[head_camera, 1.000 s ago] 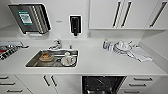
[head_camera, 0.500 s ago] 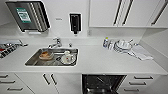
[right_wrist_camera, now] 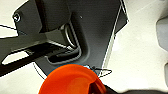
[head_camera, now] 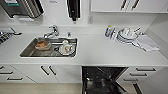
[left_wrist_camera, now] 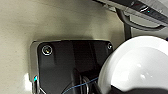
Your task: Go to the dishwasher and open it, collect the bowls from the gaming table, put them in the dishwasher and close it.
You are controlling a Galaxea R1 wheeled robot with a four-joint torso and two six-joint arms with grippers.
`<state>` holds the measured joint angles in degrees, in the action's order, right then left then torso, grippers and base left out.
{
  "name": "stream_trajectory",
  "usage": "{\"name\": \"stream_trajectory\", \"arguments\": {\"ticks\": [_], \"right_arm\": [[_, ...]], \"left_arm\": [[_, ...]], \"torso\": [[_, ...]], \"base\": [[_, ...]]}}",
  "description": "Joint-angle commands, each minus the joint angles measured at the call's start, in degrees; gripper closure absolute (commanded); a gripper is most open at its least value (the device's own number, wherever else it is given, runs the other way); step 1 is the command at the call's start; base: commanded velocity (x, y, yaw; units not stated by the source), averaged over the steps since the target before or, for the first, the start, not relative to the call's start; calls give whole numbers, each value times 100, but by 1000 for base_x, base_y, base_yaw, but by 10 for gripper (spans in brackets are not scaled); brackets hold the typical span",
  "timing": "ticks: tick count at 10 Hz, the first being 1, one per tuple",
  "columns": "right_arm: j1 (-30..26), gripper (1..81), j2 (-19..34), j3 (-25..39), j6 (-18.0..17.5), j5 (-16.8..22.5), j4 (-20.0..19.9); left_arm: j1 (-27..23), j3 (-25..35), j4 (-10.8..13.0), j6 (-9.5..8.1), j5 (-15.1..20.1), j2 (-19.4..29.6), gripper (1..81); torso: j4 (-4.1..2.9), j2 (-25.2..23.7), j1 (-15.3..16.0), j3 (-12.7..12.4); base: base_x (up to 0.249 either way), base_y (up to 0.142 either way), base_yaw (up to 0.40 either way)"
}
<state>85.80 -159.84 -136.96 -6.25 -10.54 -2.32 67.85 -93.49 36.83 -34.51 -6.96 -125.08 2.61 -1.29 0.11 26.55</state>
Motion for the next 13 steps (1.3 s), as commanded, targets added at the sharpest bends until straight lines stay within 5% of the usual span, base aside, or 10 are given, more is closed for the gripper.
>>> {"name": "stream_trajectory", "arguments": {"ticks": [1, 6, 8, 10, 13], "right_arm": [[12, 811, 117, 127, -7, 395, 47], [12, 811, 99, 109, 1, 378, 73], [4, 811, 99, 101, 1, 378, 73], [-23, 811, 99, 75, 1, 386, 56], [-84, 811, 64, 74, 1, 387, 29]], "left_arm": [[-1074, 813, -166, -64, 1099, 456, 811], [-2482, 1228, -475, -73, 2322, 79, 811], [-2920, 1272, -475, -73, 2392, -299, 811], [-3438, 1219, -536, -433, 2445, -677, 811], [-4125, 1131, -536, -767, 2980, -1309, 811]], "torso": [[0, 0, 0, -5], [0, 6, 7, 70], [0, 6, 7, 72], [0, 9, 7, 74], [0, 11, 9, 76]], "base": [[0, 0, 0], [0, 0, 0], [0, 0, 0], [0, 0, 0], [0, 0, 0]]}}
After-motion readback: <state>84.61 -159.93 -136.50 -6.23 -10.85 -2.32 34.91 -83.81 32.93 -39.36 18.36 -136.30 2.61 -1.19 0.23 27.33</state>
